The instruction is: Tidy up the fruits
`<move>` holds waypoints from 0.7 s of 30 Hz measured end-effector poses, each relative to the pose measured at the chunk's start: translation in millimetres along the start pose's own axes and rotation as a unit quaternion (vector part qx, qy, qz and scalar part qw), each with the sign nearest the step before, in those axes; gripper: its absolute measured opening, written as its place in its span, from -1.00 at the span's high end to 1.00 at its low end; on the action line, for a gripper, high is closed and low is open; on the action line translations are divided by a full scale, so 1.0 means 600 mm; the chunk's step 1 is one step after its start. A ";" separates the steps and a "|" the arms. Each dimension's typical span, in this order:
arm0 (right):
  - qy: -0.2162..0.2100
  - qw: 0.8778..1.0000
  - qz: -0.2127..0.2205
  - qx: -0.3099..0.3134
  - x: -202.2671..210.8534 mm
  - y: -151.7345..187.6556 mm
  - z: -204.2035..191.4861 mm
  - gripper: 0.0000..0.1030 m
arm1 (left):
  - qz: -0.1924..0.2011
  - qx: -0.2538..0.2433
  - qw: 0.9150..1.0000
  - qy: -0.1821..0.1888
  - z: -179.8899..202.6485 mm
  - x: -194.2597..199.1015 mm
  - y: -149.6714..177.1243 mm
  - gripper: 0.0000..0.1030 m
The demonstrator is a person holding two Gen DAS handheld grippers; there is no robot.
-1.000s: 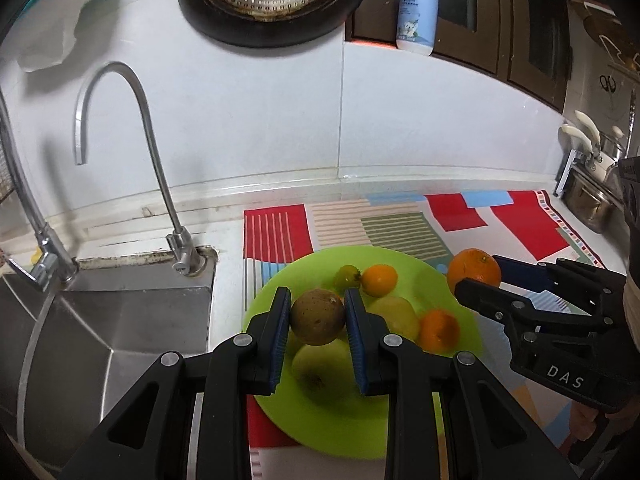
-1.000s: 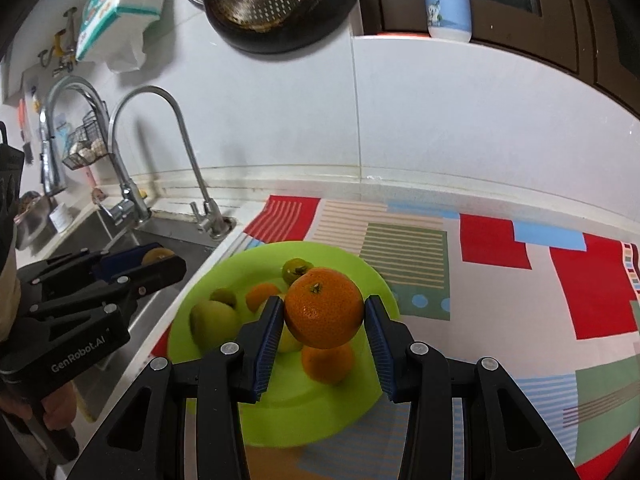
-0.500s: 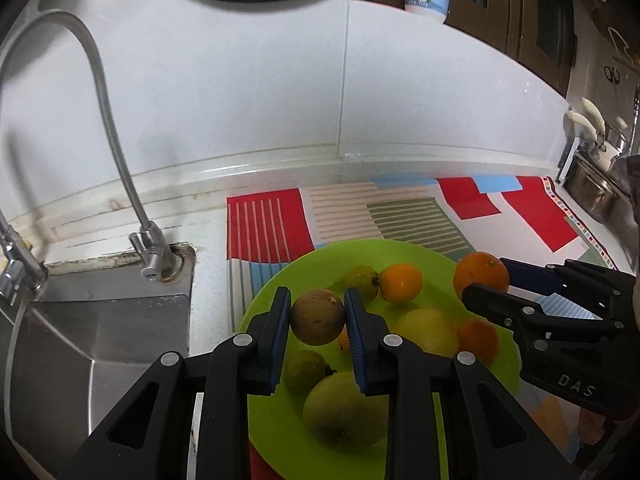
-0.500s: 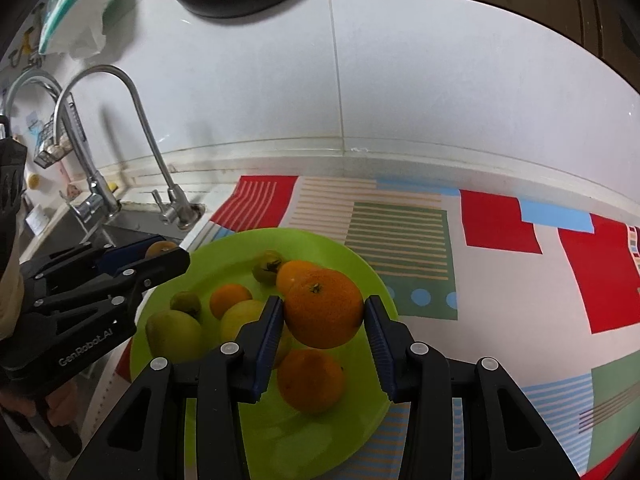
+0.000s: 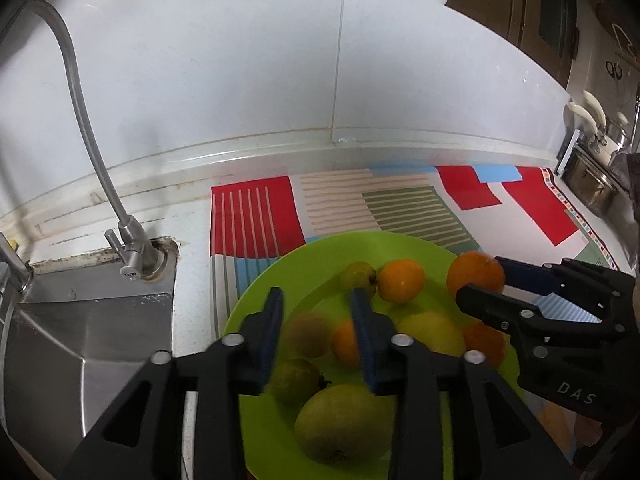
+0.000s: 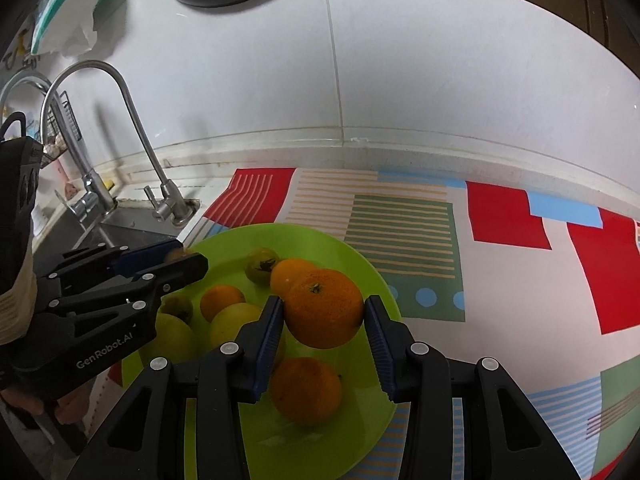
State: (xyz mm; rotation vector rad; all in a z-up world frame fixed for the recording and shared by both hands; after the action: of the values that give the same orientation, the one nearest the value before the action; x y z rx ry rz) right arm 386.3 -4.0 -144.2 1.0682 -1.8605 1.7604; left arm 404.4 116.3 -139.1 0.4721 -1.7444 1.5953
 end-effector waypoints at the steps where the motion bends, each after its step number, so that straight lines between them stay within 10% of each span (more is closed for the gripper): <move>1: 0.001 1.000 0.000 -0.001 0.000 0.000 0.001 0.16 | 0.000 0.001 1.000 -0.001 0.000 0.002 -0.001 0.23; 21: 0.044 0.996 0.080 0.002 0.137 0.002 0.000 -0.52 | 0.051 0.010 0.998 -0.041 0.024 0.154 0.018 -0.33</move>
State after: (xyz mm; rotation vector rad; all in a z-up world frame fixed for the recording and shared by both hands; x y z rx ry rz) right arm 332.1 -26.4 -86.3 0.8490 -1.9368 1.8668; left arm 331.1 122.3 -80.9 0.4712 -1.8427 1.6865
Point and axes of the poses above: each gripper's, at about its wrist camera, not at the fingertips, and x roughly against the way its jaws point, z to its right, y to its underside, the point moved 9 cm from there along -x, roughly the way its jaws point, and after that the axes turned 3 degrees about -y, right-handed, at the moved point
